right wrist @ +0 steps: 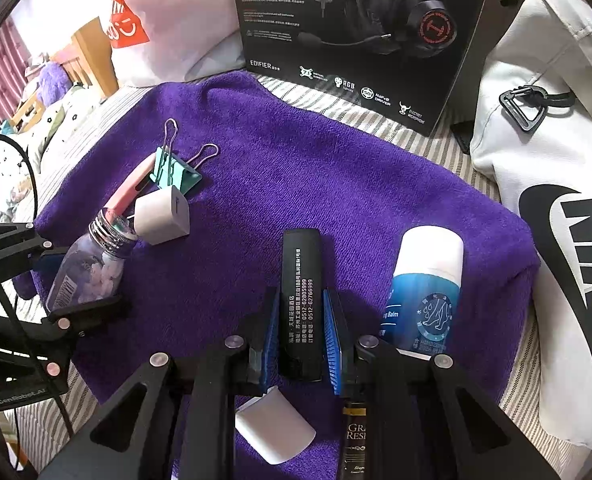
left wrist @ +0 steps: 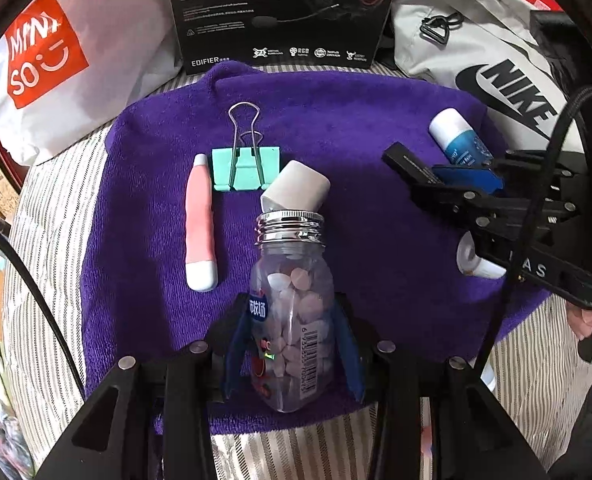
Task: Organize rigid objects
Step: 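Lower the candy jar beside the clip and open the left gripper while the right gripper releases the black device, then grasp the blue-lidded pink container with the left gripper while the right gripper grasps the small white plug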
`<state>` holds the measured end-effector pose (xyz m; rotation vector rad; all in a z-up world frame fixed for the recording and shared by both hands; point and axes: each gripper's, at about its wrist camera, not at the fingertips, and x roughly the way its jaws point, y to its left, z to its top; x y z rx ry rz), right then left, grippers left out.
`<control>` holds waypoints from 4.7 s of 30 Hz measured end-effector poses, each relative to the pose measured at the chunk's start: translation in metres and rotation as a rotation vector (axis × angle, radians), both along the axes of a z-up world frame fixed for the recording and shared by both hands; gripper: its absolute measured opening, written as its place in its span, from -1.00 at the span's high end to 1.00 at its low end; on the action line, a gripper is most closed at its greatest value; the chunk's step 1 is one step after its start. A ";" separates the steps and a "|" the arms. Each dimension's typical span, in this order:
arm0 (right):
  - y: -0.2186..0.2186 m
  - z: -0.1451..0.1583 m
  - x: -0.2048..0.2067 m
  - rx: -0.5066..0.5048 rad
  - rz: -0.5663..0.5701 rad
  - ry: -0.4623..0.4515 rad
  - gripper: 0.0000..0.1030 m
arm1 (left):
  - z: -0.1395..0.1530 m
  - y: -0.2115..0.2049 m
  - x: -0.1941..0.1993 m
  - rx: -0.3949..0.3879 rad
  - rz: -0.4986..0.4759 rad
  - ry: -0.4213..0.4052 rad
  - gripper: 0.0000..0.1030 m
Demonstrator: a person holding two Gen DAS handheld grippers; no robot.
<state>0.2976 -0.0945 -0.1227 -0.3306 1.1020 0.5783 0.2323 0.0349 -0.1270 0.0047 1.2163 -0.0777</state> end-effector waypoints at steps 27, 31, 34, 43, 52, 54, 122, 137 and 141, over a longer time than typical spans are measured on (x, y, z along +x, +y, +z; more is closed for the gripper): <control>-0.003 0.000 -0.005 0.037 0.023 0.007 0.33 | 0.001 0.006 -0.009 -0.035 -0.060 -0.032 0.21; -0.002 0.000 -0.007 0.039 0.026 0.014 0.04 | 0.002 0.009 -0.012 -0.030 -0.060 -0.023 0.06; -0.004 -0.001 -0.008 0.029 0.016 0.015 0.03 | 0.003 0.011 -0.013 -0.026 -0.052 -0.026 -0.03; -0.022 0.026 -0.018 0.071 -0.026 0.000 -0.13 | 0.023 0.019 -0.025 -0.036 -0.029 -0.062 -0.32; -0.062 0.065 -0.065 0.125 -0.119 -0.069 -0.19 | 0.057 0.020 -0.067 -0.037 0.002 -0.129 -0.33; -0.076 0.073 -0.081 0.148 -0.141 -0.082 -0.19 | 0.059 0.012 -0.081 -0.044 -0.001 -0.140 -0.33; -0.032 -0.009 -0.156 0.112 -0.119 0.004 0.21 | 0.004 0.007 -0.128 -0.081 0.032 -0.097 0.60; -0.040 -0.009 -0.166 0.034 -0.098 -0.018 0.54 | 0.002 0.022 -0.128 -0.090 0.058 -0.089 0.60; -0.040 -0.010 -0.168 0.032 -0.097 -0.029 0.54 | -0.004 0.016 -0.127 -0.064 0.050 -0.090 0.60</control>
